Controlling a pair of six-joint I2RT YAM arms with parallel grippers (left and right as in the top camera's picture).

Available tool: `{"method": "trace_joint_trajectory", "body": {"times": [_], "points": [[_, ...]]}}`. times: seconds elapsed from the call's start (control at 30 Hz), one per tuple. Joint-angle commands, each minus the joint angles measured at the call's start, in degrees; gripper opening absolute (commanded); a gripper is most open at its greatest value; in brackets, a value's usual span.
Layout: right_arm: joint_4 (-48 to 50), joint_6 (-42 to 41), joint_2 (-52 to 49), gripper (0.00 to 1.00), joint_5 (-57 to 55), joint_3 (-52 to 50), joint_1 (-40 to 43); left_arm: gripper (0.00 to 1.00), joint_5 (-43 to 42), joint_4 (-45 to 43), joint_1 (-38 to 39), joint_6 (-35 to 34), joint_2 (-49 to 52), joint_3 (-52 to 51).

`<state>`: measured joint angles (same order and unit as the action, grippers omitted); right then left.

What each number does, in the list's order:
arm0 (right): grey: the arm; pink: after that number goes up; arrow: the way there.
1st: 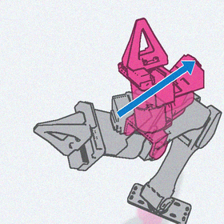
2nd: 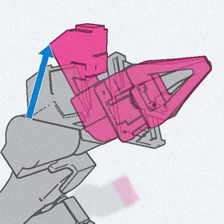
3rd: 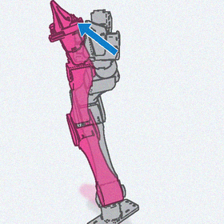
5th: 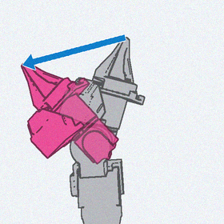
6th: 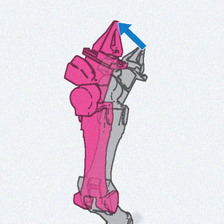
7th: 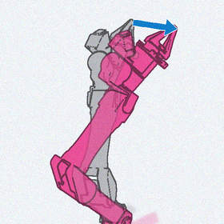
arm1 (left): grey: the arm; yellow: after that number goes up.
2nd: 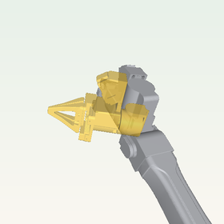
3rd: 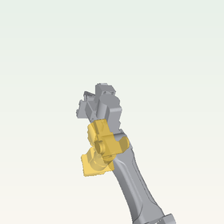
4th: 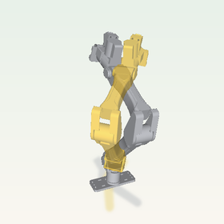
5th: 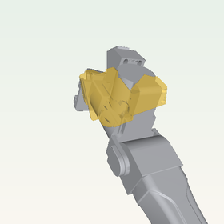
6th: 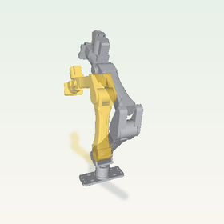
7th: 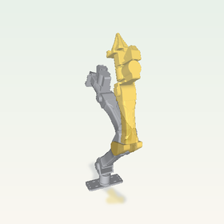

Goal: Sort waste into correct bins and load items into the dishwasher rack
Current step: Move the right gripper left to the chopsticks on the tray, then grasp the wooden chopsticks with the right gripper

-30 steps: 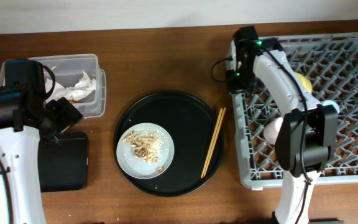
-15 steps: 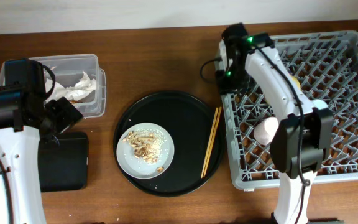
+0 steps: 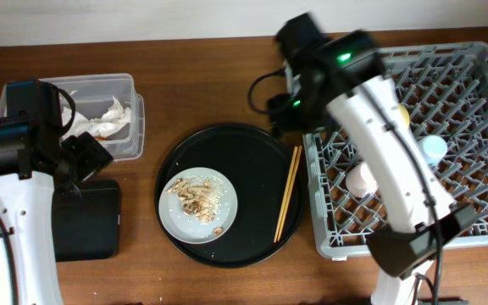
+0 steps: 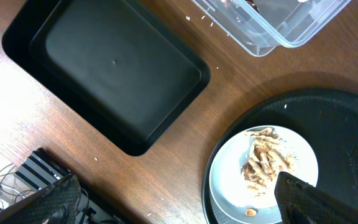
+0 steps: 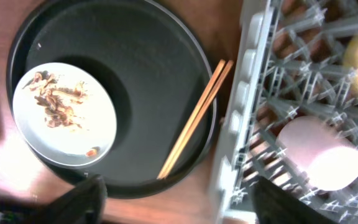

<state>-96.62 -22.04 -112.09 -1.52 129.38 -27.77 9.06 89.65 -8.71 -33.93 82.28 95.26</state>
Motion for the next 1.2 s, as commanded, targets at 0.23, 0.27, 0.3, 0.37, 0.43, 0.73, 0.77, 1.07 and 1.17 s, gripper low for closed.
{"method": "trace_joint_trajectory", "body": {"times": [0.23, 0.27, 0.3, 0.37, 0.43, 0.73, 0.77, 1.07, 1.17], "points": [[31.87, -26.05, 0.20, 0.93, -1.49, -38.16, -6.78, 0.99, 0.66, 0.04, -0.20, -0.59, -0.24, 0.39], [33.90, -26.08, 0.20, 0.89, -1.70, -40.61, -6.78, 0.99, 0.66, 0.04, -0.20, -0.59, -0.24, 0.39], [36.17, -26.08, 0.20, 0.84, -1.70, -43.17, -6.71, 0.99, 0.66, 0.04, -0.20, -0.59, -0.24, 0.39], [40.15, -26.08, 0.20, 0.71, -2.36, -47.25, -6.71, 0.99, 0.66, 0.04, -0.20, -0.59, -0.24, 0.39], [42.69, -26.10, 0.17, 0.68, -2.99, -49.94, -6.71, 0.99, 0.66, 0.04, -0.20, -0.59, -0.24, 0.39], [45.94, -29.49, -0.72, 0.68, -6.03, -53.27, -6.73, 0.99, 0.66, 0.04, -0.20, -0.59, -0.24, 0.39], [46.38, -29.49, -1.55, 0.68, -5.57, -53.27, -6.73, 0.99, 0.66, 0.04, -0.20, -0.59, -0.24, 0.39], [47.19, -29.49, -2.73, 0.35, -4.07, -53.27, -8.00, 0.99, 0.66, 0.04, -0.20, -0.59, -0.24, 0.39], [47.95, -29.46, -2.78, 0.35, -4.07, -53.33, -8.98, 0.99, 0.66, 0.04, -0.20, -0.59, -0.24, 0.39]]}}
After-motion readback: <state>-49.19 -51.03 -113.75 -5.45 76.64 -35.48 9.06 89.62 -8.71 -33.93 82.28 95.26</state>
